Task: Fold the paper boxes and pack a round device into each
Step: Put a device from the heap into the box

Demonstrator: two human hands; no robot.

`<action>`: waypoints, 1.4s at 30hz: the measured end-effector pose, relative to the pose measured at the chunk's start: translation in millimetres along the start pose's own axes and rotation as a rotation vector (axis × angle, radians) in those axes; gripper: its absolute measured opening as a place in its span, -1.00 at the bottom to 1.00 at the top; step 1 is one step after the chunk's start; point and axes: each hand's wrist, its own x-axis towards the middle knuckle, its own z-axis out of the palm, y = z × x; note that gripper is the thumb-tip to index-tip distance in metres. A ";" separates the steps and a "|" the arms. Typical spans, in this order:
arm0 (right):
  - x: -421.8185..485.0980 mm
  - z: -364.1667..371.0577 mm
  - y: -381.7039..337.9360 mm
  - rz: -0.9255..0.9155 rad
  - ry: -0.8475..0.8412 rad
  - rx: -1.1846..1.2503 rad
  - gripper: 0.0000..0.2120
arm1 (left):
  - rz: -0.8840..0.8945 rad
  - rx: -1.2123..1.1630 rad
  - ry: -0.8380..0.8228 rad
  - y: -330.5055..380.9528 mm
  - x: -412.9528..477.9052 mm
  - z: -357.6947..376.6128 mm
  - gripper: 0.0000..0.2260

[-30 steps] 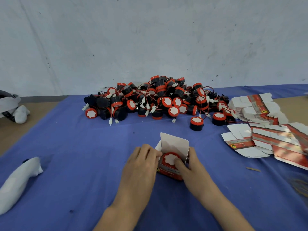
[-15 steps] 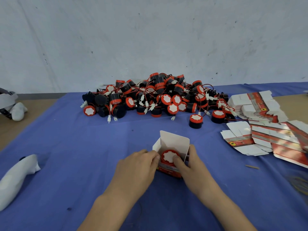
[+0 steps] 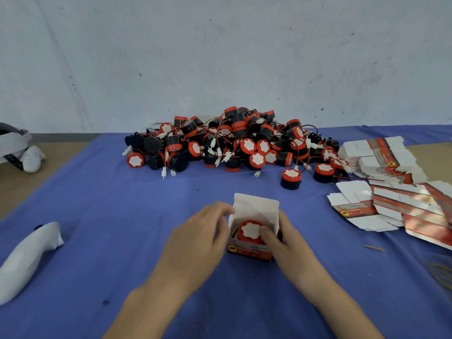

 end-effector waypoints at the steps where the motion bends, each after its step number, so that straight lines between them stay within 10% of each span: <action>1: 1.9 -0.6 0.8 -0.015 -0.015 -0.022 -0.63 | -0.054 -0.146 0.017 -2.3 0.2 -2.2 -0.82; 5: 3.9 1.4 -1.9 -0.010 -0.013 -0.014 -0.77 | -0.214 -0.445 -0.015 -6.1 2.1 0.3 -0.84; 10: 7.4 0.4 -7.9 0.144 -0.019 0.140 -0.44 | -0.296 -0.539 -0.076 -12.4 5.3 10.3 -0.86; 21: 16.5 -4.6 4.0 0.155 -0.127 0.310 -0.77 | -0.385 -0.722 -0.180 -15.9 13.2 13.9 -0.82; 29: 12.1 -5.3 -0.4 0.138 -0.172 0.291 -0.80 | -0.369 -0.711 -0.202 -19.2 24.0 15.0 -0.31; 42: 6.1 -6.0 -8.6 0.069 -0.215 0.336 -0.55 | -0.229 -0.514 -0.194 -11.7 29.8 26.6 -0.89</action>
